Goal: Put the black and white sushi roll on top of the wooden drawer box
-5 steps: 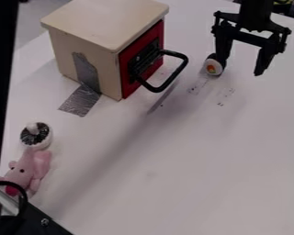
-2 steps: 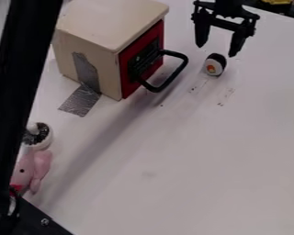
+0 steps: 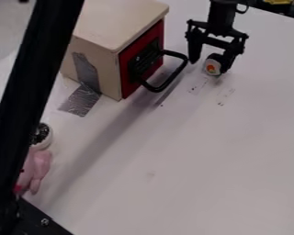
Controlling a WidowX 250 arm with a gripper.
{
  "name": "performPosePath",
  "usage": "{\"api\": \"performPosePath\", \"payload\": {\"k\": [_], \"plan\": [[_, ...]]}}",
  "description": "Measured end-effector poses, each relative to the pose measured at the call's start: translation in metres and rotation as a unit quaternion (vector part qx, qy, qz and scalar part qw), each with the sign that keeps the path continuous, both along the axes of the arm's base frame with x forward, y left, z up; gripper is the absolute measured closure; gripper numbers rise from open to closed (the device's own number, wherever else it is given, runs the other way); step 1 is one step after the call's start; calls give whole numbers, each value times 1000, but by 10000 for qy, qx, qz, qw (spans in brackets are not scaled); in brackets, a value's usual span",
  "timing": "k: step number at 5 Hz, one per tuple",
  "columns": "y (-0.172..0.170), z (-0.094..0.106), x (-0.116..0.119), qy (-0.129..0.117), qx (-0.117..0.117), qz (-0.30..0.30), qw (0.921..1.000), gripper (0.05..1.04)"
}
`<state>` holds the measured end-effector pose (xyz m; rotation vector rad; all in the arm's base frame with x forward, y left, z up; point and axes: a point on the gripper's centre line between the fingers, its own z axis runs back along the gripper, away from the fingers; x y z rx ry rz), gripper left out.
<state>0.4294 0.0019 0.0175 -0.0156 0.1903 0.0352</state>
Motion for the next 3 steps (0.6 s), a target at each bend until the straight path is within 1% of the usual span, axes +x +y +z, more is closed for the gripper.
{"api": "performPosePath", "payload": {"k": [1, 2, 3], "plan": [[-2, -12, 2, 32, -71, 125, 9999, 131], [-1, -8, 6, -44, -8, 122, 9999, 406], [1, -6, 6, -13, 120, 118, 9999, 602]]}}
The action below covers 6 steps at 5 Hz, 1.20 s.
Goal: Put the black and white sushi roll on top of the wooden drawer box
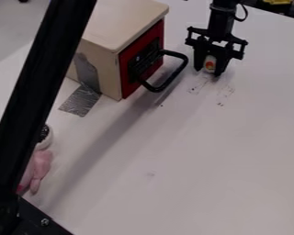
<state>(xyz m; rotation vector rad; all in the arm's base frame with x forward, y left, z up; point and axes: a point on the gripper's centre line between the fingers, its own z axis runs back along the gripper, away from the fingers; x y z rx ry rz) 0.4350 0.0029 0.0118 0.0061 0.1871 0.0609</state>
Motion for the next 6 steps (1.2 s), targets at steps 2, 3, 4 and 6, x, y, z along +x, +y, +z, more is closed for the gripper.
{"api": "performPosePath", "payload": {"k": [2, 3, 4, 6], "plan": [[7, 81, -3, -727, 19, -50, 9973, 690], [33, 135, -29, -1201, -71, 77, 9927, 690], [63, 155, -66, -1248, -140, 277, 9917, 690], [113, 135, -120, -854, 89, 701, 9938, 706]]}}
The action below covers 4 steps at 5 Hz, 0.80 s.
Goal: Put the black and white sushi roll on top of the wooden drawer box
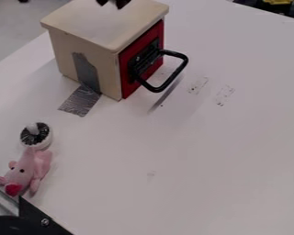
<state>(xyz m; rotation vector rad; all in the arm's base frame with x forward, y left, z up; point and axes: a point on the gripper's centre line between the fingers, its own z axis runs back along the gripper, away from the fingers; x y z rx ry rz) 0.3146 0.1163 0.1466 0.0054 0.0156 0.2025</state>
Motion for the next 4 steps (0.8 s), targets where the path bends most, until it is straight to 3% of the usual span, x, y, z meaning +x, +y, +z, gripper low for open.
{"api": "performPosePath", "payload": {"k": [1, 2, 3, 4], "plan": [[12, -14, -11, 144, 160, 51, 9998, 651], [13, -18, -11, 151, 156, 25, 9998, 502], [14, -17, -11, 189, 214, 34, 9996, 204], [15, -5, -6, 119, 292, -2, 9995, 77]]}}
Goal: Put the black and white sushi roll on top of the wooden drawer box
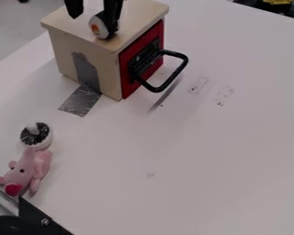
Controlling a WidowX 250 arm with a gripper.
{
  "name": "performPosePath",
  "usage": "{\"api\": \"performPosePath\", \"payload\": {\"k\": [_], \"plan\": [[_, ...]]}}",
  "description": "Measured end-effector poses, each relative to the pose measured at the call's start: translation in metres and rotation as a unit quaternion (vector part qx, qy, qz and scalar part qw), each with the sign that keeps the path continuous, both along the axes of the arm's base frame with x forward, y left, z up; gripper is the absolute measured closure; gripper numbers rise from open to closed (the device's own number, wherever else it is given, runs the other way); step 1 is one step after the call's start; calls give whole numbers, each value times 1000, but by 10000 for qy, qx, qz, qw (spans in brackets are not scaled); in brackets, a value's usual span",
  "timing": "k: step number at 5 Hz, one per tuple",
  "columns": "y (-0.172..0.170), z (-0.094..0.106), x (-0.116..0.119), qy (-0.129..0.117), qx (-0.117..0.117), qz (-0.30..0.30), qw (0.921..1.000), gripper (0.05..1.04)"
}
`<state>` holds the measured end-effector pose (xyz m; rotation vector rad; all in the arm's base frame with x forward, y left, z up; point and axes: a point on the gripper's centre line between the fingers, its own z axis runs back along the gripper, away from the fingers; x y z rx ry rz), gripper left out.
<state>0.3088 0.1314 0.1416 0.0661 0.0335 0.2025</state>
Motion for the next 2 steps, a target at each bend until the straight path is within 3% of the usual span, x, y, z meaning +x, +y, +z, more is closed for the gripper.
{"api": "performPosePath", "payload": {"k": [2], "plan": [[-9, 34, 8, -287, 29, -190, 9994, 83]]}}
